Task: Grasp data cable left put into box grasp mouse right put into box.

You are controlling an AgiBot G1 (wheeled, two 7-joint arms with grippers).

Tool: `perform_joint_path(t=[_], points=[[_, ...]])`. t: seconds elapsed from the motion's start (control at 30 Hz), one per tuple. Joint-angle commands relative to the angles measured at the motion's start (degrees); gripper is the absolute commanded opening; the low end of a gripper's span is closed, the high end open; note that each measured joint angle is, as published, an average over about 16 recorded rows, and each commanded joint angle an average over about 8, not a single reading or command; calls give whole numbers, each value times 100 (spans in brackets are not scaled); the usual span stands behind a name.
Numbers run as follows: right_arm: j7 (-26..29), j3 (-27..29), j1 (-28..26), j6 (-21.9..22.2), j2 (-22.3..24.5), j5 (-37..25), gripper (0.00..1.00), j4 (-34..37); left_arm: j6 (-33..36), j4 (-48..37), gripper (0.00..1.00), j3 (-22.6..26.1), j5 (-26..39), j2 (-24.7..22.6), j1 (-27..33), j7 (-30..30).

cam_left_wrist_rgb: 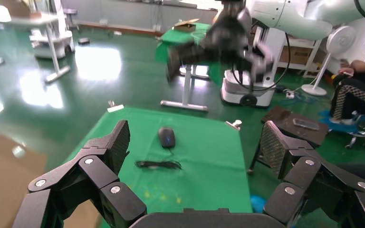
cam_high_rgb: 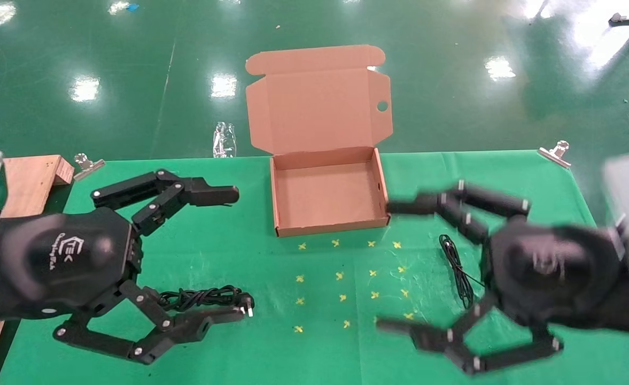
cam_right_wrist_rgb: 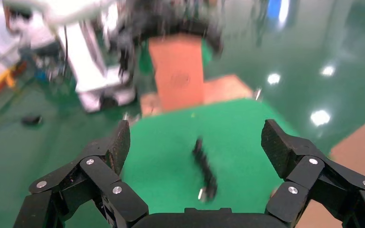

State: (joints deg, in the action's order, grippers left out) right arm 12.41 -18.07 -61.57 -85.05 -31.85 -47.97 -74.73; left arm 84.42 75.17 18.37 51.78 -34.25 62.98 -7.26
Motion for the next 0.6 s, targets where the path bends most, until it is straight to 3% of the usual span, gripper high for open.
perform_joint_path(t=[0.03,0.3,0.6], points=[[35,-82,-5,-8,111,-246,100,-46,-13,69,100,51,242,46,19,118],[438,-270,12,237,510,-969,100,-202,-494,231,100,727,2666,-103,407,646],[497,-303,3,292,531,-1076,100,-223,-1383,234,100,1398,4728,-764,297,157]])
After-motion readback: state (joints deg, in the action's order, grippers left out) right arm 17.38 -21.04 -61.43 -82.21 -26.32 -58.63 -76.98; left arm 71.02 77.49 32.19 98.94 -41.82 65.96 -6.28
